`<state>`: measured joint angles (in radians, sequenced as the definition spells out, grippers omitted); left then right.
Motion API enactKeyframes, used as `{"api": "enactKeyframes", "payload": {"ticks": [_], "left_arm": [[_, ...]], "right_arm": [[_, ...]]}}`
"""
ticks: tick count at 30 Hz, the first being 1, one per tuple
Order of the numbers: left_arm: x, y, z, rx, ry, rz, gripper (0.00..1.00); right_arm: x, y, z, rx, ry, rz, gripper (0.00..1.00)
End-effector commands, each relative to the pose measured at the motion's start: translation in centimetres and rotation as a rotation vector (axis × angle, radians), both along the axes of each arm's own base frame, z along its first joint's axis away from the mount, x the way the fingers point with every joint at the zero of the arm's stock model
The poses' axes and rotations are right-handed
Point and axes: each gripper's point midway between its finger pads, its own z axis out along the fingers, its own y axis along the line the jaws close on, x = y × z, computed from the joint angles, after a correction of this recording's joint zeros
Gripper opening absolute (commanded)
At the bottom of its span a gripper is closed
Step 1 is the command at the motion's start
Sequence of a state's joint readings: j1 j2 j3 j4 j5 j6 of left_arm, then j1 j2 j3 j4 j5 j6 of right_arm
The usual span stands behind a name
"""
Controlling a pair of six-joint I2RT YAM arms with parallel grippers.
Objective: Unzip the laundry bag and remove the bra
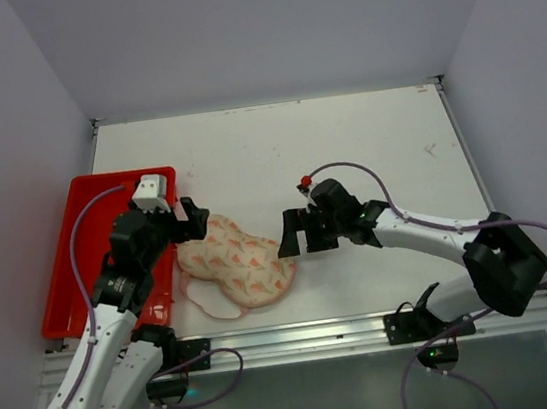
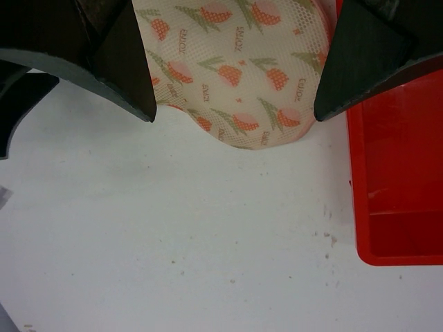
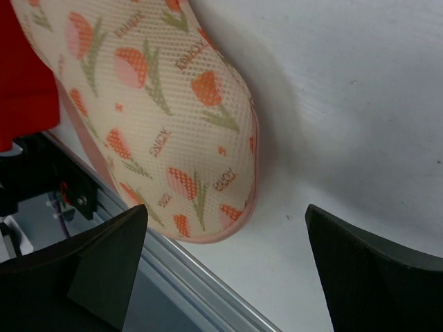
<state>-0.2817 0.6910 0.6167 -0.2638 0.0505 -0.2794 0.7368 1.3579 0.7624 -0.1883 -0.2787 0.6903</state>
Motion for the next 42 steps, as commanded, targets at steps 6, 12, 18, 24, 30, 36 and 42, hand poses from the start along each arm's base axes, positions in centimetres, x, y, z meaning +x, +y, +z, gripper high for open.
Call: {"api": "enactKeyframes", "payload": {"ticks": [6,12,18,24,30,36,42], "left_arm": [[0.0,0.2,0.5,-0.009,-0.014,0.010,1.00],[-0.1,0.6,0.6,-0.005,-0.026,0.027,1.00],[-0.2,0.8,0.7,-0.002,-0.034,0.039,1.00],[-0.3,1.1,0.9,-0.002,-0.042,0.051,1.00],[-0.2,0.9,0.8,-0.004,-0.034,0.044,1.00],[-0.3,1.1,1.1,-0.009,-0.047,0.049,1.00],[-0.3,1.0,1.0,-0.009,-0.044,0.047,1.00]], "right_arm": [[1.6,4.4,-2.1,-0.029,-0.008,0.126,0.99],[1.7,6.5,-2.9,0.020,0.025,0.208,0.76],[1.8,5.7,-3.0,0.027,0.043,0.174,0.00],[5.3,-1.7,-0.2,0.015,-0.013,-0.168,0.00],[4.6,-5.9,0.4,0.016,-0.033,-0.404,0.00],[-1.0,-0.9,0.0,0.024,0.030,-0.200,0.48],[-5.4,6.8,3.0,0.087,-0.007,0.165,0.81]]}}
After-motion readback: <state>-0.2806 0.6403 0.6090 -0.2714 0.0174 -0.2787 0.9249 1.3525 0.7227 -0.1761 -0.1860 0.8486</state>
